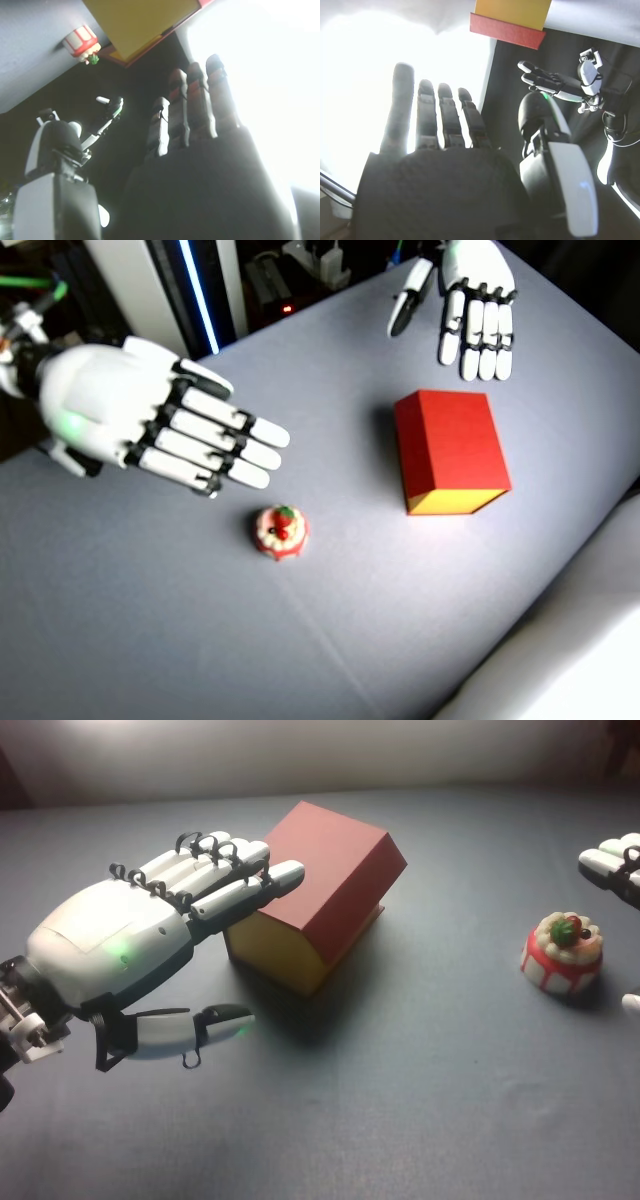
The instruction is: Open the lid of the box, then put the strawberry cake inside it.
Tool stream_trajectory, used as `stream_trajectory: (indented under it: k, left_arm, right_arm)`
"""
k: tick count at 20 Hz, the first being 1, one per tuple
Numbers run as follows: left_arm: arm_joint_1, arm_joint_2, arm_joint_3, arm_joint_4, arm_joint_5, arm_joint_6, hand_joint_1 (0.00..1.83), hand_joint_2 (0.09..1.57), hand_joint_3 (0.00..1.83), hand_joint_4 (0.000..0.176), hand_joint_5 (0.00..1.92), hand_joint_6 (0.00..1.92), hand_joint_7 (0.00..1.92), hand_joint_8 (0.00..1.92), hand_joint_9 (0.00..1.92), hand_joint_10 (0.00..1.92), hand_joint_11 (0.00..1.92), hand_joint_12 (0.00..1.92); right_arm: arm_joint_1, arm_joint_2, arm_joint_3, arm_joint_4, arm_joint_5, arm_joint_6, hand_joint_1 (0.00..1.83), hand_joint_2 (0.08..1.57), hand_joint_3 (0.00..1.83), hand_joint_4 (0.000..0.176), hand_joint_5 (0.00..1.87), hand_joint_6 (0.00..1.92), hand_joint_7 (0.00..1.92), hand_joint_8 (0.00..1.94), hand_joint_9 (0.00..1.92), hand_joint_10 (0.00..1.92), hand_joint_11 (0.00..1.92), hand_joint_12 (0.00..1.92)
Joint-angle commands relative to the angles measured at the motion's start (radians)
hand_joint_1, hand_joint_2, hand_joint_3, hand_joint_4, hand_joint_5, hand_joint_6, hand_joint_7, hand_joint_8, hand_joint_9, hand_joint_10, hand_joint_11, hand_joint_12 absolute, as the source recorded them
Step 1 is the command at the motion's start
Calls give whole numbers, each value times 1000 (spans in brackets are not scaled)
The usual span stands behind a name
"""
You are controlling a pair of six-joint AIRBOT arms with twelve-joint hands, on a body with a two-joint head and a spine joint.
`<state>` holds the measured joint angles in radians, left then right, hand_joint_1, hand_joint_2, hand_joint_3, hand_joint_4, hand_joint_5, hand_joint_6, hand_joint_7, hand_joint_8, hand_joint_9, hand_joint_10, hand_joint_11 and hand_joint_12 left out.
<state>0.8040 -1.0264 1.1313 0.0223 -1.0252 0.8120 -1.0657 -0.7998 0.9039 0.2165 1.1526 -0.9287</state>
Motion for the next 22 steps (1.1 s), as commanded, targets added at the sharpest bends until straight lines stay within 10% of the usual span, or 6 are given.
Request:
stream_trajectory:
  k: [1, 4, 6, 8, 22]
  left_arm:
    - [-10, 0, 1, -11, -121, -2, 781, 1132, 43, 127, 0, 0, 0, 0, 0, 0, 0, 0]
    - [-10, -3, 4, -13, -115, -2, 841, 1121, 23, 82, 0, 0, 0, 0, 0, 0, 0, 0]
    - [-17, -13, 9, -16, -107, -3, 845, 1134, 22, 97, 0, 0, 0, 0, 0, 0, 0, 0]
    - [-35, -29, 21, -19, -96, -3, 824, 1142, 21, 154, 0, 0, 0, 0, 0, 0, 0, 0]
    - [-186, -149, 109, -42, 82, 75, 986, 1191, 9, 163, 0, 0, 0, 0, 0, 0, 0, 0]
  right_arm:
    - [2, 3, 5, 3, 125, 4, 573, 1294, 40, 0, 0, 0, 0, 0, 0, 0, 0, 0]
    - [2, 2, 5, 4, 125, 4, 580, 1297, 32, 0, 0, 0, 0, 0, 0, 0, 0, 0]
    - [2, 1, 5, 6, 125, 4, 603, 1300, 27, 0, 0, 0, 0, 0, 0, 0, 0, 0]
    - [1, 1, 5, 7, 125, 4, 578, 1305, 22, 0, 0, 0, 0, 0, 0, 0, 0, 0]
    - [0, -9, 12, 11, 125, 4, 566, 1314, 5, 0, 0, 0, 0, 0, 0, 0, 0, 0]
